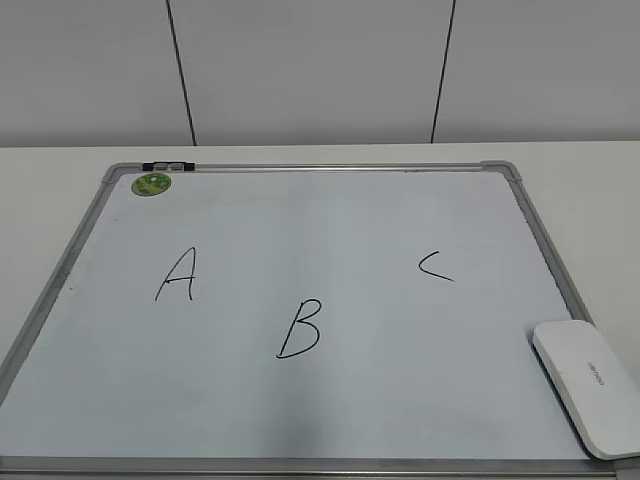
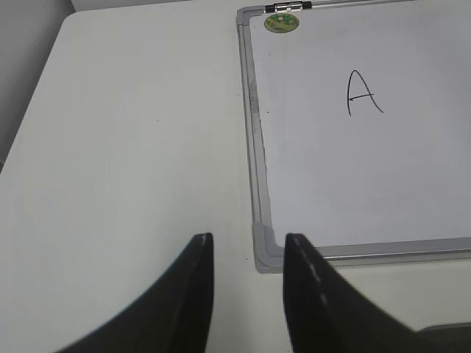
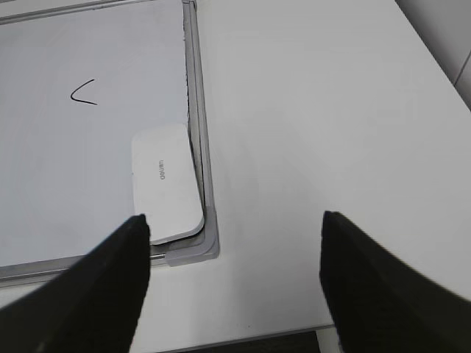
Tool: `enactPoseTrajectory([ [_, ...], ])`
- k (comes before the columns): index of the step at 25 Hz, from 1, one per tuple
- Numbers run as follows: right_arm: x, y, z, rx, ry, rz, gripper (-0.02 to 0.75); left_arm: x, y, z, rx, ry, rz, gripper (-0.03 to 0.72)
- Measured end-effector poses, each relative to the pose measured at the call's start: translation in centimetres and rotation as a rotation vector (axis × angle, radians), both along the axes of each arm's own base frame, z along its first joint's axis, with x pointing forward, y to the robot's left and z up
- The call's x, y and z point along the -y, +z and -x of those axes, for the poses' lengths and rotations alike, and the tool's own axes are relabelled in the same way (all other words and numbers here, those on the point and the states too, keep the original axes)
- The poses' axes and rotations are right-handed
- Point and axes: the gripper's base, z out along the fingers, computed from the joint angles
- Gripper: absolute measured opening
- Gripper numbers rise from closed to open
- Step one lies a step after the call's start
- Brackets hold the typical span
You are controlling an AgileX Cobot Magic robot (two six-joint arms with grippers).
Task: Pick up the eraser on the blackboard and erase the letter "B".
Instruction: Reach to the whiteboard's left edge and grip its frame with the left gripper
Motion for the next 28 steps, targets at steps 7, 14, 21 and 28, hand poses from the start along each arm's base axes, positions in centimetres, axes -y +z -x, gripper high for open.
enactPoseTrajectory([
  [7,0.0,0.0,0.0,0.0,0.0,0.0,0.534,0.0,0.0,0.0,0.0,0.0,0.0,0.234],
  [14,0.0,0.0,0.0,0.0,0.0,0.0,0.534,0.0,0.0,-0.2,-0.009,0.0,0.0,0.239],
  [21,0.0,0.0,0.0,0.0,0.0,0.0,0.534,-0.1,2.2,-3.4,-0.061,0.006,-0.002,0.242],
  [28,0.0,0.0,0.0,0.0,0.0,0.0,0.534,-0.3,2.5,-10.4,-0.244,0.008,0.007,0.242],
])
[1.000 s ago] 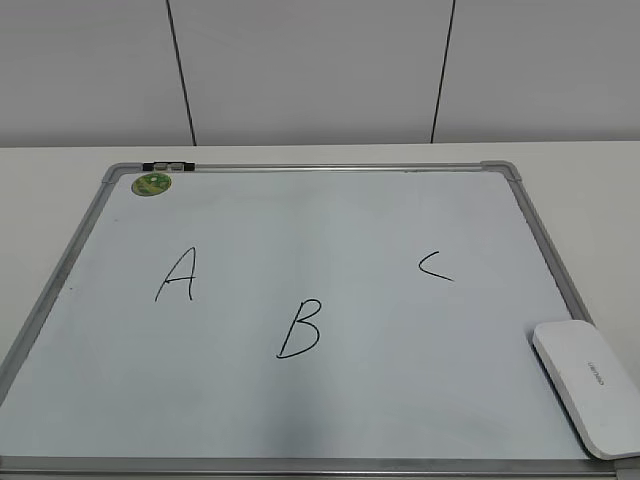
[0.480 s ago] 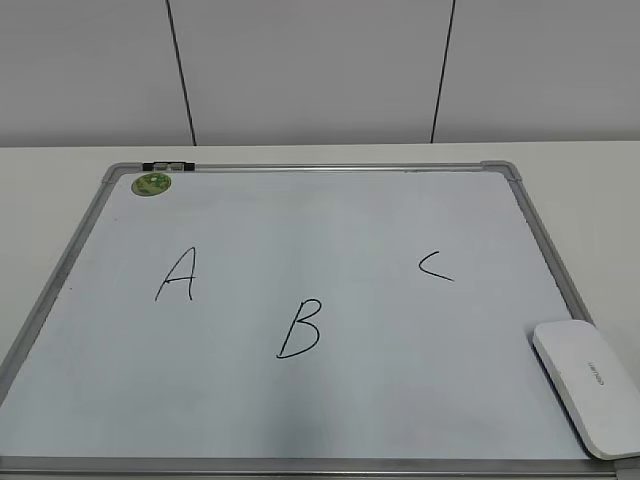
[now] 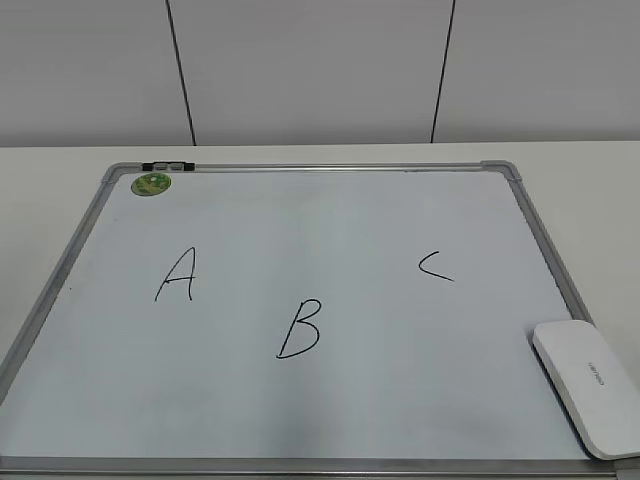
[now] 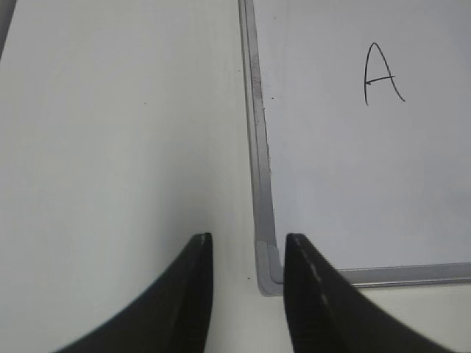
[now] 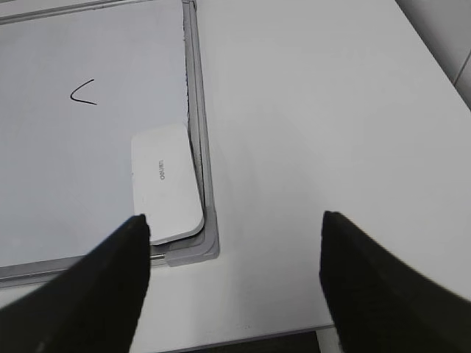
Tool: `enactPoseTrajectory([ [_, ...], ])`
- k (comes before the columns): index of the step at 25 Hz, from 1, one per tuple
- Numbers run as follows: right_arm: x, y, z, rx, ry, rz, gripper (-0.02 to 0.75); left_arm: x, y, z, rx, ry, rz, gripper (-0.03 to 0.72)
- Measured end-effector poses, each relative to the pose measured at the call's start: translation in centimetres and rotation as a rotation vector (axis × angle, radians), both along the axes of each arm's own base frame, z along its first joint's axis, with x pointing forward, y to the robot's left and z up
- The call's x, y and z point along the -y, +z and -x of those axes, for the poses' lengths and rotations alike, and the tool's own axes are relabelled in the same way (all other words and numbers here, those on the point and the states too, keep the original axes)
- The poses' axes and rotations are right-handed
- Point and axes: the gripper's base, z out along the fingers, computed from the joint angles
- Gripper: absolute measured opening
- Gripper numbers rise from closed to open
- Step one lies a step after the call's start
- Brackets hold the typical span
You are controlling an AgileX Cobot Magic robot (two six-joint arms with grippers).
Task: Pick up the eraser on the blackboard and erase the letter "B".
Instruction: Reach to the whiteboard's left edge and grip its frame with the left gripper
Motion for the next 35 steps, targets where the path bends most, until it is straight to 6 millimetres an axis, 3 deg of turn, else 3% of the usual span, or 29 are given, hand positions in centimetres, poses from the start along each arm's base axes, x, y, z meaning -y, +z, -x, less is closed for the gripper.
enactPoseTrajectory([
  [11,0.0,0.0,0.0,0.0,0.0,0.0,0.534,-0.1,-0.7,-12.8,-0.232,0.009,0.037,0.243],
  [21,0.0,0.0,0.0,0.0,0.0,0.0,0.534,-0.1,-2.4,-22.9,-0.326,0.015,0.074,0.243],
  [28,0.0,0.0,0.0,0.0,0.0,0.0,0.534,0.0,-6.0,-27.3,-0.466,0.017,0.102,0.243],
  [35,0.0,0.0,0.0,0.0,0.0,0.0,0.534,0.0,-9.6,-29.3,-0.567,0.032,0.115,0.243],
])
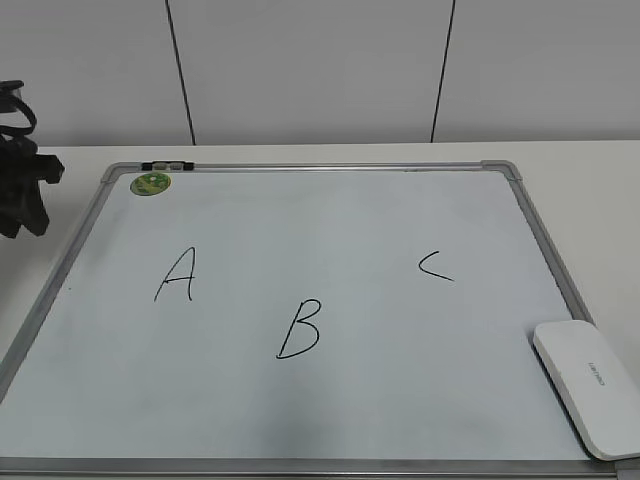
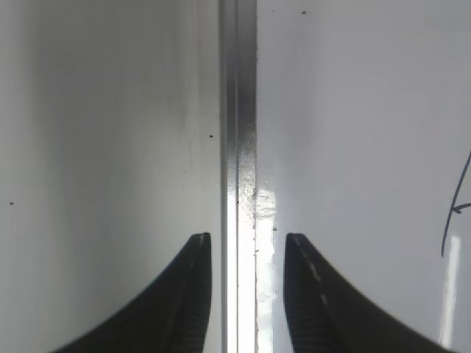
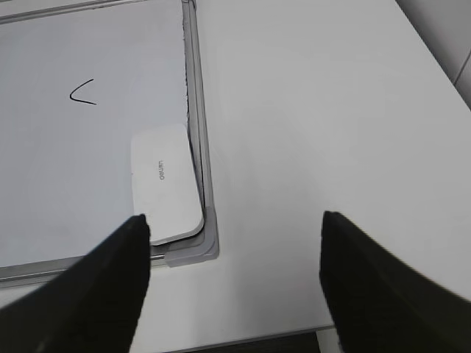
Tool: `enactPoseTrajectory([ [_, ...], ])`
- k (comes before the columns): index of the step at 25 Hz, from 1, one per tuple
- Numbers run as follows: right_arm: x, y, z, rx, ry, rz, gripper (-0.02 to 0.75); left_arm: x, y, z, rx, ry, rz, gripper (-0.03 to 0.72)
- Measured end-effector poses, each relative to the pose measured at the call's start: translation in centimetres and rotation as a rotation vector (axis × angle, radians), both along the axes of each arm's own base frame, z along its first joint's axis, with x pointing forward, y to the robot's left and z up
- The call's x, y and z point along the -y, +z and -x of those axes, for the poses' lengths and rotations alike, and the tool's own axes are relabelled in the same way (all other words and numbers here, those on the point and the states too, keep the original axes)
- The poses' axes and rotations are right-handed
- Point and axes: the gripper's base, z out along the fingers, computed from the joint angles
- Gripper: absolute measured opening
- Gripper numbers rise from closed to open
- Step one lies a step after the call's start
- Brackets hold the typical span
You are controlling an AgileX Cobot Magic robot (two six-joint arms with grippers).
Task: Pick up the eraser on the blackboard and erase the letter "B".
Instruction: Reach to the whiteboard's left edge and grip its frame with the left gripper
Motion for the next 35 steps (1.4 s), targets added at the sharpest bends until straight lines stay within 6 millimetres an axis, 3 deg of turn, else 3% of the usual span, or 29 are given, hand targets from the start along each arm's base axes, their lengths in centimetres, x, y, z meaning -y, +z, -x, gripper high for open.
enactPoseTrajectory([
  [17,0.0,0.0,0.0,0.0,0.0,0.0,0.534,-0.5,-5.9,-1.3,-0.121,0.021,-0.042,0.251],
  [35,0.0,0.0,0.0,0.0,0.0,0.0,0.534,-0.4,-7.5,-1.5,-0.153,0.027,-0.036,0.253],
])
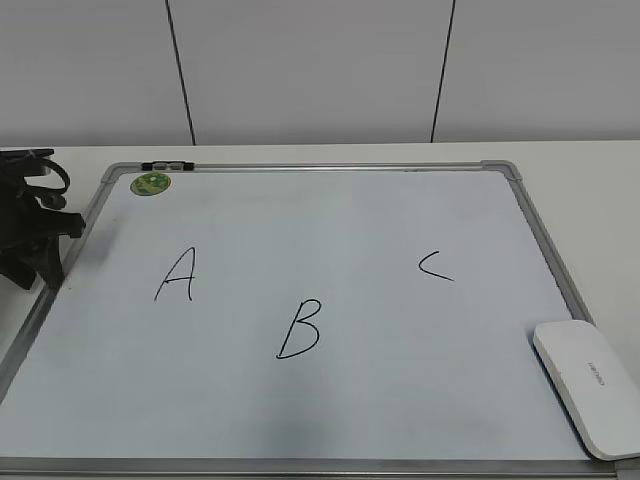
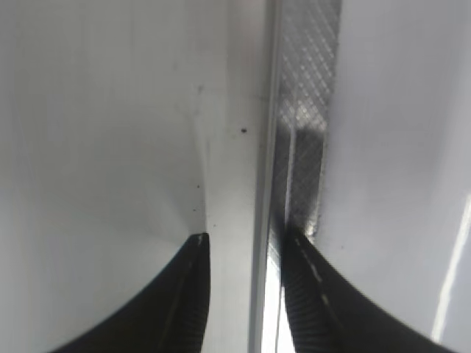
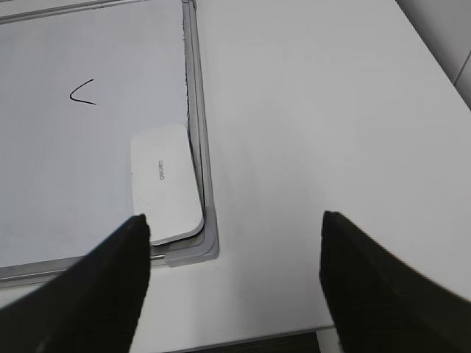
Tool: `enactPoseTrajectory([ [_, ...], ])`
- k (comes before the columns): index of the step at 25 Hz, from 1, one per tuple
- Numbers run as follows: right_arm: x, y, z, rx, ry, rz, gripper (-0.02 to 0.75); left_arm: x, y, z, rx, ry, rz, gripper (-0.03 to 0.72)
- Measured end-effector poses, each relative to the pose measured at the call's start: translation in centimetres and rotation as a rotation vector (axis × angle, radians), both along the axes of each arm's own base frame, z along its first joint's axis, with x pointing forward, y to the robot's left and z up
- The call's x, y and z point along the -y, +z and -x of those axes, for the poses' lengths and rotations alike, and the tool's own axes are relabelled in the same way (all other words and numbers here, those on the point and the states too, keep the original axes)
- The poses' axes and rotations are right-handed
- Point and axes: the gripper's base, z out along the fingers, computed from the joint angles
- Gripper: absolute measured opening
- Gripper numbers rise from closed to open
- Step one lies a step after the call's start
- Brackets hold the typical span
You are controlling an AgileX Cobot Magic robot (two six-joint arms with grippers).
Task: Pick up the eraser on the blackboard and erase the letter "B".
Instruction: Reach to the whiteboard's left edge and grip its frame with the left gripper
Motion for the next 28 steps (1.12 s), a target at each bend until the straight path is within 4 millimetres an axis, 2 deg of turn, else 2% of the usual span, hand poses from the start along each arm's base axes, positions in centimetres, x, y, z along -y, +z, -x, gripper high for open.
enactPoseTrajectory([
  [6,0.0,0.0,0.0,0.0,0.0,0.0,0.534,0.05,-0.26,-0.14,-0.01,0.003,0.006,0.249],
  [8,0.0,0.0,0.0,0.0,0.0,0.0,0.534,0.07,-0.34,-0.14,-0.014,0.005,0.008,0.223],
  [13,0.0,0.0,0.0,0.0,0.0,0.0,0.534,0.2,-0.37,-0.19,-0.023,0.014,0.025,0.052],
  [14,0.0,0.0,0.0,0.0,0.0,0.0,0.534,0.2,-0.37,-0.18,-0.024,0.014,0.025,0.036],
  [28,-0.08,-0.01,0.0,0.0,0.005,-0.008,0.534,0.21,-0.35,-0.17,-0.027,0.014,0.025,0.027],
])
